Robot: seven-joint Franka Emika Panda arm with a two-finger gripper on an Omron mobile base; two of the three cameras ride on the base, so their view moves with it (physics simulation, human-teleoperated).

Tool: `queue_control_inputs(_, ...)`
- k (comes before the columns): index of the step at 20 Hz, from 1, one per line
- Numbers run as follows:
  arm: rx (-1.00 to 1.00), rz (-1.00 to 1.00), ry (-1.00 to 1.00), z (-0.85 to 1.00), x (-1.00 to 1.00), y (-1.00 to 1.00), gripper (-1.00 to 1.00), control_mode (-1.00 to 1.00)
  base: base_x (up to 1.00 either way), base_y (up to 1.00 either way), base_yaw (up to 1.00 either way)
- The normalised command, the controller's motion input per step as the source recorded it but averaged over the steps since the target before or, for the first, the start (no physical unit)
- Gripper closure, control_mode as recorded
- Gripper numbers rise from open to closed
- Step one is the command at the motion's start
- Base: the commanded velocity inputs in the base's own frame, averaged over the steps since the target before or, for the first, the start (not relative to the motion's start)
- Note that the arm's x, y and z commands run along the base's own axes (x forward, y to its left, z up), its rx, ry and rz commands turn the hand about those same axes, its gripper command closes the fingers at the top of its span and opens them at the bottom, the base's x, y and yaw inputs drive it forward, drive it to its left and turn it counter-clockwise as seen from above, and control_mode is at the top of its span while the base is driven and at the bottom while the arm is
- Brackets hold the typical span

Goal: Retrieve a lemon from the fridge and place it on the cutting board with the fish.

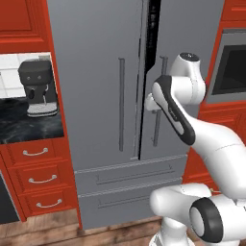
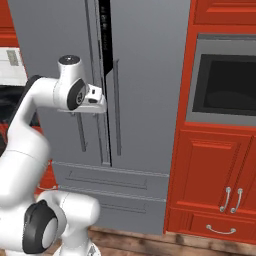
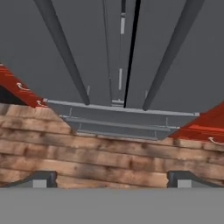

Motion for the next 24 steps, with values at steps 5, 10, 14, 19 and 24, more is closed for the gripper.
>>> queue_control_inputs(5, 0.0, 0.02, -0.15, -0.26, 0.17, -0.67, -1.0, -1.0, 0.0, 0.0, 0.0)
queue_control_inputs(10, 0.0, -0.07, 0.03, -0.08, 0.13, -0.6, -1.0, -1.0, 0.0, 0.0, 0.0)
queue_control_inputs(14, 0.0, -0.05, 0.01, 0.0, 0.48, 0.04, -1.0, -1.0, 0.0, 0.0, 0.0)
queue_control_inputs(19, 0.0, -0.07, 0.0, 0.0, 0.85, 0.01, -1.0, -1.0, 0.0, 0.0, 0.0)
queue_control_inputs(24, 0.0, -0.01, -0.02, 0.0, 0.78, -0.1, -1.0, -1.0, 0.0, 0.0, 0.0)
